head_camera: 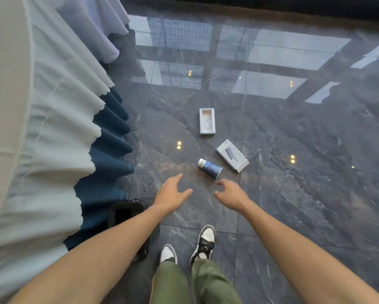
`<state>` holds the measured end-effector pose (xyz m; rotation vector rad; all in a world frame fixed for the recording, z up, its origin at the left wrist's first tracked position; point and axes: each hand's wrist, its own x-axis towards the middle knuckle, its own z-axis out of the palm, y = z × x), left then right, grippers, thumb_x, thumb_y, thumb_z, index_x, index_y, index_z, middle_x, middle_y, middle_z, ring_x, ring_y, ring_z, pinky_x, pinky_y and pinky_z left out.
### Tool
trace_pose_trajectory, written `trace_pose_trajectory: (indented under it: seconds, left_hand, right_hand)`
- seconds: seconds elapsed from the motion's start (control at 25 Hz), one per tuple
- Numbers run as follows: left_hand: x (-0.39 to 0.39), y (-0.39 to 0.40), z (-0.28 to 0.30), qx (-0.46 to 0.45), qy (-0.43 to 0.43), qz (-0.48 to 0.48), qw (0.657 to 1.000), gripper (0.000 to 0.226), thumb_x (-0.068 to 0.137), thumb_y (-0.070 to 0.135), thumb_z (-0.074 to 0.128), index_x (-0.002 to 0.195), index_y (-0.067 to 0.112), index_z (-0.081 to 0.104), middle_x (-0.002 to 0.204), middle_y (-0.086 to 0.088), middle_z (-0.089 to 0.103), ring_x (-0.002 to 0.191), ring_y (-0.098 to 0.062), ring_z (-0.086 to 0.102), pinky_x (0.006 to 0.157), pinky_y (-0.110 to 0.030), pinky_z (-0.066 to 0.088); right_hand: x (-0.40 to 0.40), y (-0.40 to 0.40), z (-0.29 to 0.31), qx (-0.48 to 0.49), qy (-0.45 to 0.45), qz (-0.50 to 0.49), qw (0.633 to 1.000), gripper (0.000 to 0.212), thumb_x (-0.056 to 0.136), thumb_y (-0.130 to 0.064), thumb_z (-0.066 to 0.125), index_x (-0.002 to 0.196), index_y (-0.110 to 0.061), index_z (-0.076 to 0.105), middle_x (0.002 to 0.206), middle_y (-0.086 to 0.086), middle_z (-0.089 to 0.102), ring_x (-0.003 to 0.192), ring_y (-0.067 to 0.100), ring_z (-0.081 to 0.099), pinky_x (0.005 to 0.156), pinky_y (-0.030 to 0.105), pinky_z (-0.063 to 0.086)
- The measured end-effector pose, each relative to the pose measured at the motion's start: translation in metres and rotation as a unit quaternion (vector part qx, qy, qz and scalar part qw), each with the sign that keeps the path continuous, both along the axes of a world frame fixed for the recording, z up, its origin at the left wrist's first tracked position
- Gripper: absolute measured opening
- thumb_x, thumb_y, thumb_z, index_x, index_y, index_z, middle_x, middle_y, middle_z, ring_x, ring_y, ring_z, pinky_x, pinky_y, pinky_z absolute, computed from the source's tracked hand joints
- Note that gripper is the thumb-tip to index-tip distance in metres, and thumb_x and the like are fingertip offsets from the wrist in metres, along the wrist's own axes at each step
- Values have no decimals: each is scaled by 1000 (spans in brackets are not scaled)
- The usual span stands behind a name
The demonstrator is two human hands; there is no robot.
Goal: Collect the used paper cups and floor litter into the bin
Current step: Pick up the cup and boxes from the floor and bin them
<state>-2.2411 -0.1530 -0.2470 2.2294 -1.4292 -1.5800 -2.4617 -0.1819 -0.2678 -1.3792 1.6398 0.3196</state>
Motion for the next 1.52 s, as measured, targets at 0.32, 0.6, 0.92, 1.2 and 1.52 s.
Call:
trace_pose_trajectory:
  seconds: [0.32, 0.6, 0.92, 1.2, 1.52]
  left_hand:
    - [-59, -94, 12, -91, -51, -177, 979, 104, 82, 47, 82, 166, 26, 23, 174, -2, 21, 159, -23, 21, 125, -44, 23]
    - [-83, -171, -63, -79, -60, -199, 975, 114, 78, 48, 84, 166, 29, 15, 176, -3, 10, 161, -25, 15, 126, -45, 20]
    - [-125, -221, -248, -15, -64, -192, 979, 119, 74, 47, 85, 166, 34, 12, 174, -13, 12, 160, -28, 15, 125, -46, 20]
    - [-138, -222, -454, 37, -95, -345, 933, 117, 73, 48, 87, 165, 37, 15, 173, -12, 16, 160, -33, 14, 126, -48, 18]
    - [-135, -247, -581, 38, -117, -540, 833, 96, 73, 47, 85, 155, 25, 39, 147, -14, 47, 136, -35, 46, 112, -46, 37]
  right_hand:
    - [-51, -86, 24, -85, 62, 5, 994, 78, 87, -42, 68, 156, -21, 36, 157, 13, 39, 146, 35, 35, 114, 52, 41]
    - [-86, -156, -45, -114, 101, -25, 988, 97, 88, -48, 71, 164, -24, 16, 173, 15, 7, 159, 38, 6, 126, 53, 19]
    - [-122, -212, -238, -75, 102, -24, 992, 109, 85, -51, 75, 165, -22, 6, 174, 14, 2, 160, 34, 1, 127, 53, 12]
    - [-136, -235, -450, -37, 103, -19, 994, 115, 76, -51, 83, 160, -18, 13, 164, 17, 24, 155, 37, 18, 123, 55, 21]
    - [-135, -254, -576, -96, 165, 58, 980, 125, 64, -63, 79, 156, -11, 14, 150, 23, 32, 139, 43, 32, 111, 55, 36]
